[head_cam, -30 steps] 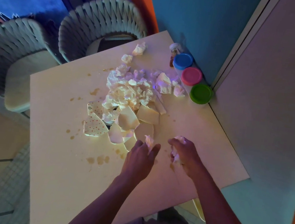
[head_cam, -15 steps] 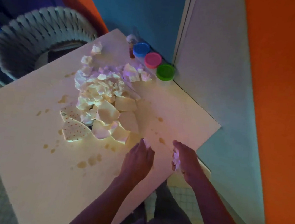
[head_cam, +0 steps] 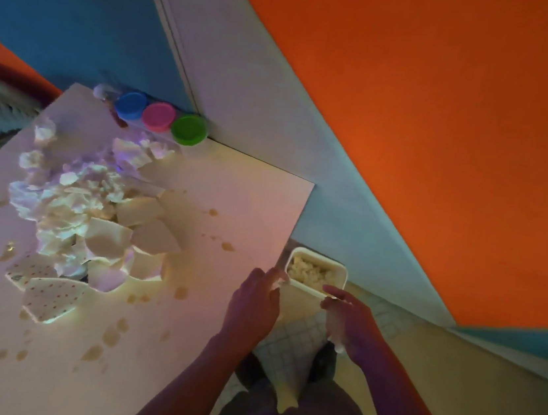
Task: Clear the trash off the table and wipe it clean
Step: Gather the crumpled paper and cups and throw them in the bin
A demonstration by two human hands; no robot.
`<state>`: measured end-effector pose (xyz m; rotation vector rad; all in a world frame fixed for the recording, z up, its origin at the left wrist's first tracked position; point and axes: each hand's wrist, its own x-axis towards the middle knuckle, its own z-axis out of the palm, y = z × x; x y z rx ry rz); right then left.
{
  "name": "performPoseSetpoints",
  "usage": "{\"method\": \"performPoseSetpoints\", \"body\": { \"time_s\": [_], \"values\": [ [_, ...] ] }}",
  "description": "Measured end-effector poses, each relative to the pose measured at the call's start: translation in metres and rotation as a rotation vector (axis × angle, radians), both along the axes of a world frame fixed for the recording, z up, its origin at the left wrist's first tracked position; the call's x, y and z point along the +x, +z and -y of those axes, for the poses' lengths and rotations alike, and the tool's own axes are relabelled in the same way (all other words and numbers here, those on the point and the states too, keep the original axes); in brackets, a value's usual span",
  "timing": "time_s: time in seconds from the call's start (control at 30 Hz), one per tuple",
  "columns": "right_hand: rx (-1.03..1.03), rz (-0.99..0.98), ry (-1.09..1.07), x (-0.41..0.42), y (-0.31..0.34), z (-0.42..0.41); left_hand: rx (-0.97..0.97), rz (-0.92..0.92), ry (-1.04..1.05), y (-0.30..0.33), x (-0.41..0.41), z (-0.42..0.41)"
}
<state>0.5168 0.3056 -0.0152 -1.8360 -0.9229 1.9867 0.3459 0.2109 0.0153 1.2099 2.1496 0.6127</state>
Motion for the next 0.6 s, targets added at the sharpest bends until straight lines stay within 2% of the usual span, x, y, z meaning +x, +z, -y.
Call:
{"method": "performPoseSetpoints", "body": {
  "time_s": [0.2, 0.33, 0.6],
  "values": [
    [0.002, 0.081, -0.043, 0.055, -0.009, -0.011, -0.039, -0.037, -0.116, -0.017, 0.047, -0.030],
    [-0.092, 0.040, -0.123, 0.084, -0.025, -0.021, -0.118, -0.009, -0.104, -0.028, 0.078, -0.047],
    [-0.313, -0.133, -0.158, 0.117, -0.033, -0.053, -0.213, -0.109, -0.028, -0.036, 0.118, -0.074]
  ]
}}
